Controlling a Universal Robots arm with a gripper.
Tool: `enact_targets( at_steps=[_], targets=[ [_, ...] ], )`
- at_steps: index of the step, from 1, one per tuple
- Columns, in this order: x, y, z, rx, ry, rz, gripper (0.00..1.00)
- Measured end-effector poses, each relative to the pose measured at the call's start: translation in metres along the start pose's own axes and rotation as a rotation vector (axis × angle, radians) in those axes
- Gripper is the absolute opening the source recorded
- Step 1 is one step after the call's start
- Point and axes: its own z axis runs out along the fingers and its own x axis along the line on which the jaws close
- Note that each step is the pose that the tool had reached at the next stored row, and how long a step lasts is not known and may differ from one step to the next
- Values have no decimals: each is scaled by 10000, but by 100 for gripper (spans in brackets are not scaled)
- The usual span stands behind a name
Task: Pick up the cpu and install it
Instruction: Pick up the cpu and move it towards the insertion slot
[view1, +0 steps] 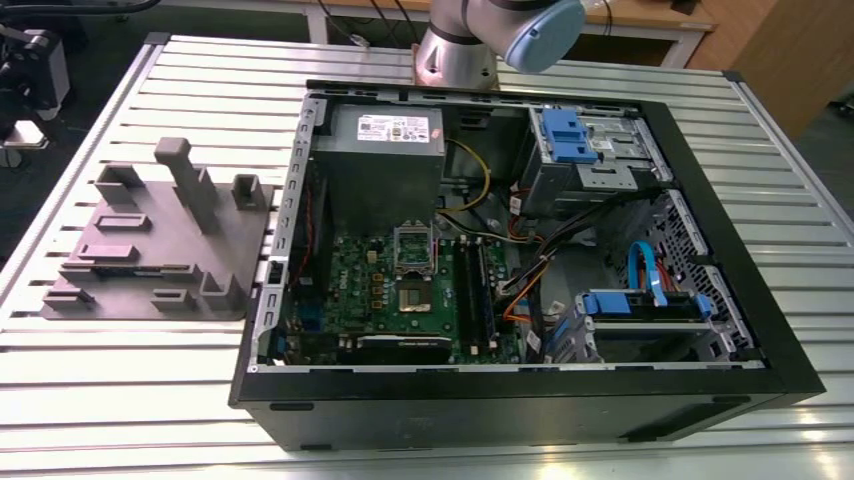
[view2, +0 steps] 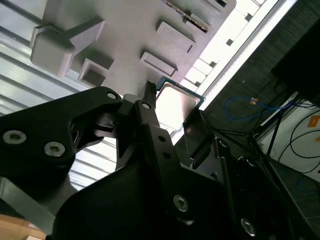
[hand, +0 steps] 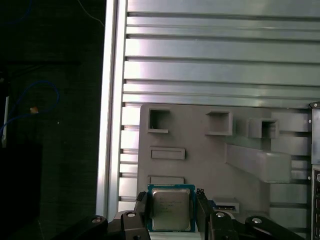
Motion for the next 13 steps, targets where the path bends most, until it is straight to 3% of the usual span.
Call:
enact_targets(
  at_steps=[13],
  targets=[
    [1,2,-35,0,-1,0,47]
  ],
)
